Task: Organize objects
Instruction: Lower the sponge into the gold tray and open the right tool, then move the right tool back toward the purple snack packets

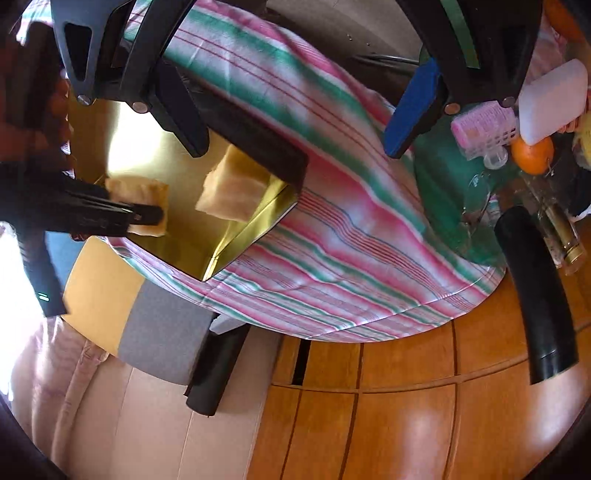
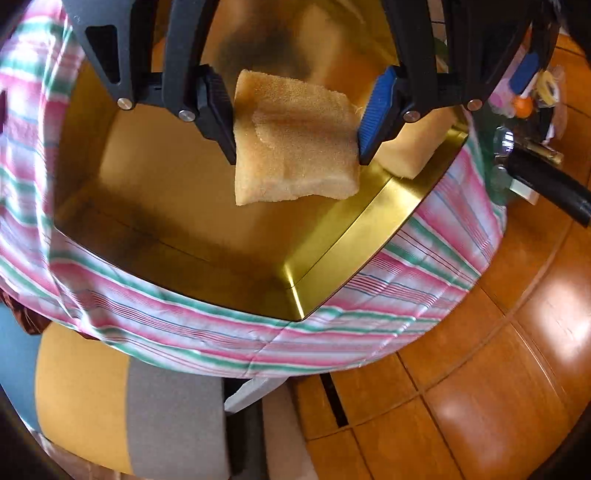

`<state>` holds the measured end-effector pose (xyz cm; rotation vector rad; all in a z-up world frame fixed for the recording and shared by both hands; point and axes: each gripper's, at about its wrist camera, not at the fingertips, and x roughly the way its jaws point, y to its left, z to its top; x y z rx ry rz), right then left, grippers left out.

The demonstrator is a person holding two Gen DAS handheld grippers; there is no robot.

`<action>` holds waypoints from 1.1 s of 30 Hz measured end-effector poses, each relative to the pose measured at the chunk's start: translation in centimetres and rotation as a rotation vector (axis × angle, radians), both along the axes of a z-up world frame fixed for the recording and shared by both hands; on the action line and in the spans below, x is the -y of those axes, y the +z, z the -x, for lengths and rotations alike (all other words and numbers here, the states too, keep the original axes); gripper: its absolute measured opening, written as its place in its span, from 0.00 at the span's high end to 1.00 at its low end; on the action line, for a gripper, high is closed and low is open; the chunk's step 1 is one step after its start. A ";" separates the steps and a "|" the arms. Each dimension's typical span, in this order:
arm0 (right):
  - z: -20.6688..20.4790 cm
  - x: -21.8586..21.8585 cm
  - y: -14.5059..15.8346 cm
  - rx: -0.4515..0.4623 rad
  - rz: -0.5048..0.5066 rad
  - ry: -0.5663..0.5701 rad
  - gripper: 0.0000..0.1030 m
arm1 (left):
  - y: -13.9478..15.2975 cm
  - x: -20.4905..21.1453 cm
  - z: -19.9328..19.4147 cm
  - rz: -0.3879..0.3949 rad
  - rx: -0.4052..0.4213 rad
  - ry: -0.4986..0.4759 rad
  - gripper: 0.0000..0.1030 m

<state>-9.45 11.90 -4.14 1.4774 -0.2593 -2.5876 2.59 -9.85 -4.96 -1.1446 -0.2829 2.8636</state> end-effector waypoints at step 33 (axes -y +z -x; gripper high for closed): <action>-0.5 0.0 0.7 -0.044 0.049 -0.067 0.23 | -0.3 -1.0 -0.7 -0.071 0.042 -0.017 0.07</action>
